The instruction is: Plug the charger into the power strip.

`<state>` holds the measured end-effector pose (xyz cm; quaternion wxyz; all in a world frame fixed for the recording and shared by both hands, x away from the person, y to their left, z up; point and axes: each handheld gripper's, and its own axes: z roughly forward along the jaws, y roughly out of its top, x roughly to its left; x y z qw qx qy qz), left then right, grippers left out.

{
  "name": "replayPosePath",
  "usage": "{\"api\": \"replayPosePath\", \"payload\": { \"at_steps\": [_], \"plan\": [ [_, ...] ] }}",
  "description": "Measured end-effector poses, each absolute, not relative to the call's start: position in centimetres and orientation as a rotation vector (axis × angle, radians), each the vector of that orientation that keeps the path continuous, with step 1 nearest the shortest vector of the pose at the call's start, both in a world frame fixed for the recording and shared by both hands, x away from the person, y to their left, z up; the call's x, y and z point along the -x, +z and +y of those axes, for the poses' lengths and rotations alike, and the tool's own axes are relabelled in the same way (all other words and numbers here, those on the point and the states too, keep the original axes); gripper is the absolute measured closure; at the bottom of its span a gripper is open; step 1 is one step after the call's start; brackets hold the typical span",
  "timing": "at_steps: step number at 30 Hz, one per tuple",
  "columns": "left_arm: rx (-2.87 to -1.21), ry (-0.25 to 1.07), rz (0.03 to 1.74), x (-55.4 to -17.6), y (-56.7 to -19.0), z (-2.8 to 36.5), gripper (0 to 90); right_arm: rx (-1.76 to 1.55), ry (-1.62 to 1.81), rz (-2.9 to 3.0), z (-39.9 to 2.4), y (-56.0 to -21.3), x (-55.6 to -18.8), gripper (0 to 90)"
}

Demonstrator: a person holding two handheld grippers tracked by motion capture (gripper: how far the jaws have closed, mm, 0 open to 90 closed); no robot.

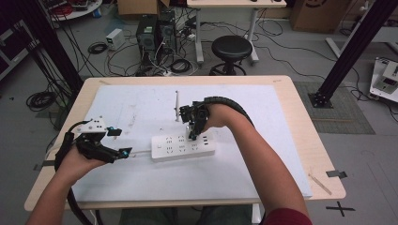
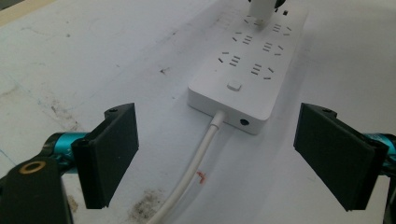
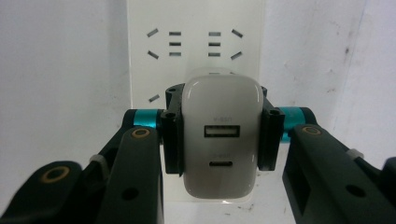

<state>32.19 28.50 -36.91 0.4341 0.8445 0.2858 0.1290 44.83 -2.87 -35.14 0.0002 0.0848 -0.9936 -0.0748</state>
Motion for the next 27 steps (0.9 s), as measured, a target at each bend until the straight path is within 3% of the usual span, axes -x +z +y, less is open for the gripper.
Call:
{"api": "replayPosePath", "payload": {
  "at_steps": [27],
  "plan": [
    [-2.109,0.318,0.704,-32.5,-37.2,28.2,14.0,-0.259,-0.147,-3.130,-2.3,-36.5,-44.7,63.8]
  ]
}}
